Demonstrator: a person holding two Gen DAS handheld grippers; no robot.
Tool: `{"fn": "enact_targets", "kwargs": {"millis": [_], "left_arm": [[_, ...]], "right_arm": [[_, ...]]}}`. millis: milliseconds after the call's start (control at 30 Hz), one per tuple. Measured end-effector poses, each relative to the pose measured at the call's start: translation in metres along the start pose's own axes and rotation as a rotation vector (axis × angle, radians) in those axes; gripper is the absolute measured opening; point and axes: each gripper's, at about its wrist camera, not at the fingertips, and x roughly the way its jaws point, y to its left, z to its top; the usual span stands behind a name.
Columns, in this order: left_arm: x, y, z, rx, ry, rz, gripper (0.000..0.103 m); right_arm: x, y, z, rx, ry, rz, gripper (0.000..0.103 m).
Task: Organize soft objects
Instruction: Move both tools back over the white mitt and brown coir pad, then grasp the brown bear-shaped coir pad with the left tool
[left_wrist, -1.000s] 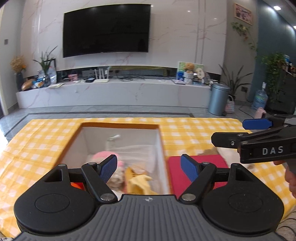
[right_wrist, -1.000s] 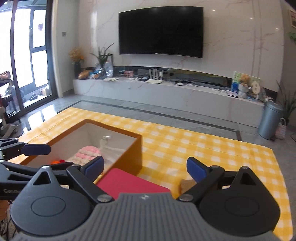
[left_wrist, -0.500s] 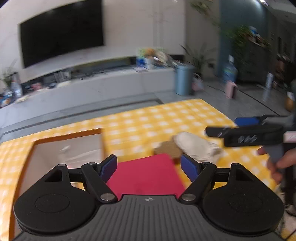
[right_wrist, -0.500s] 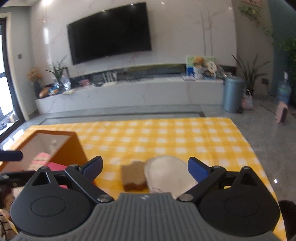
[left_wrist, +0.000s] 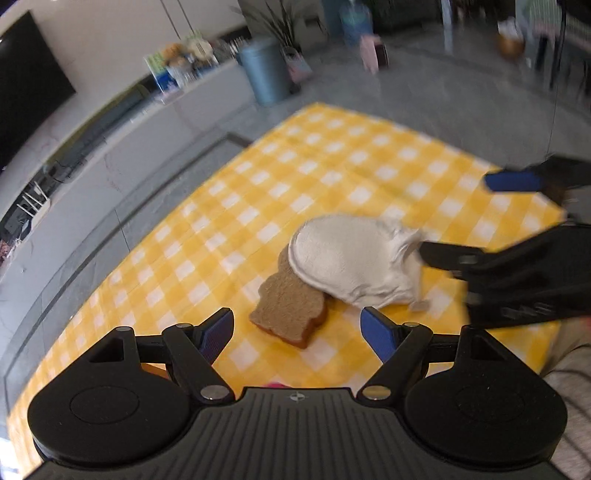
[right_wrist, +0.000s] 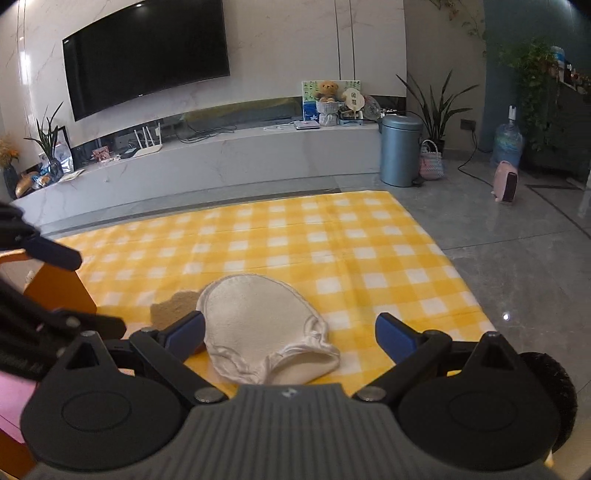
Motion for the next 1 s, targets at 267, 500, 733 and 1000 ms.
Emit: {"fn": "enact_targets", "kwargs": {"millis": [267,500,733,1000], "left_arm": [[0.05,0.013,0.014,0.129,0.079,-0.054,0.092],[0.09,0.013,0.025,0.148,0.144,-0.065,0.092],[0.128,0.011,0.034,0.15,0.255,-0.101,0.092],[0.155,0.01,0.042,0.187,0.31,-0.134,0.092]], "right_arm": [[0.006,0.001,0.0,-0.038,0.006,-0.066,0.097],[0.011,0.004,-0.006,-0.072,0.008,-0.112,0.098],[0.022,-0.01,-0.008,-0.027,0.044,-0.176,0.098],[0.026,-0.003,-0.008,-0.074,0.052,-0.204,0.098]]}}
